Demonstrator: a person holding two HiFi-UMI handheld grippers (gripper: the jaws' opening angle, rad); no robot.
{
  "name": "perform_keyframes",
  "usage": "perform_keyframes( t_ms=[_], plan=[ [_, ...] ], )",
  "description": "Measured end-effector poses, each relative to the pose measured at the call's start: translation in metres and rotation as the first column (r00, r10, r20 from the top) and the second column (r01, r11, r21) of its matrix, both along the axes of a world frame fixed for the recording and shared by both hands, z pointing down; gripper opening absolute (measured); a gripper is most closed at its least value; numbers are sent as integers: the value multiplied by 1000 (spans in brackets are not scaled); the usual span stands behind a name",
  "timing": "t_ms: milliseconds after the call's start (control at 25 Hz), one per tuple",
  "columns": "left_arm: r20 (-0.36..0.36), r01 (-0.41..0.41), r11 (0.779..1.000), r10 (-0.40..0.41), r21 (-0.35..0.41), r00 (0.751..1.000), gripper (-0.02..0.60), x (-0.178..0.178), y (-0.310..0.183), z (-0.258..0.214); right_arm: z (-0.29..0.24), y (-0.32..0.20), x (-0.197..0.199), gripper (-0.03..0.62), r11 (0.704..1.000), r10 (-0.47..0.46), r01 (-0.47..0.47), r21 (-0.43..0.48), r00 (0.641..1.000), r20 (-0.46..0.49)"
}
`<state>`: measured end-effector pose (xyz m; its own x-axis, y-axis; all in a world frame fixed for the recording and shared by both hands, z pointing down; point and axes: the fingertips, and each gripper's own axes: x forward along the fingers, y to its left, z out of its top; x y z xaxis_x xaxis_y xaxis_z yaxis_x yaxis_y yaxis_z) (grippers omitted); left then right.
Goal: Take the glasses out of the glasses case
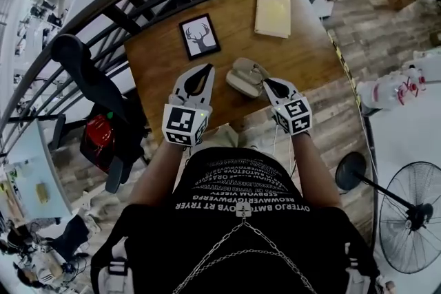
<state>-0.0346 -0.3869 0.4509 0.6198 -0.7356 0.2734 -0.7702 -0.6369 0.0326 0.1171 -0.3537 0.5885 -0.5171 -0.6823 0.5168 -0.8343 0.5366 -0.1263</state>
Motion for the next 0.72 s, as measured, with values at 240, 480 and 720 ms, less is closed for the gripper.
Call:
perform_keyframes(
  t_ms=[240, 480, 720],
  plan=[
    [-9, 25, 999, -25, 33, 1000, 29, 6, 34, -15, -48, 29, 24, 26, 993, 28, -33, 118, 999, 40],
    [-22, 45, 997, -44, 59, 999, 29, 10, 64, -24, -89, 59, 37, 26, 981, 26, -36, 189, 998, 59],
    [-23, 54, 994, -52, 93, 998, 29, 20, 100, -38, -134, 91, 55, 26, 959, 30, -48, 279, 997, 71]
  ],
)
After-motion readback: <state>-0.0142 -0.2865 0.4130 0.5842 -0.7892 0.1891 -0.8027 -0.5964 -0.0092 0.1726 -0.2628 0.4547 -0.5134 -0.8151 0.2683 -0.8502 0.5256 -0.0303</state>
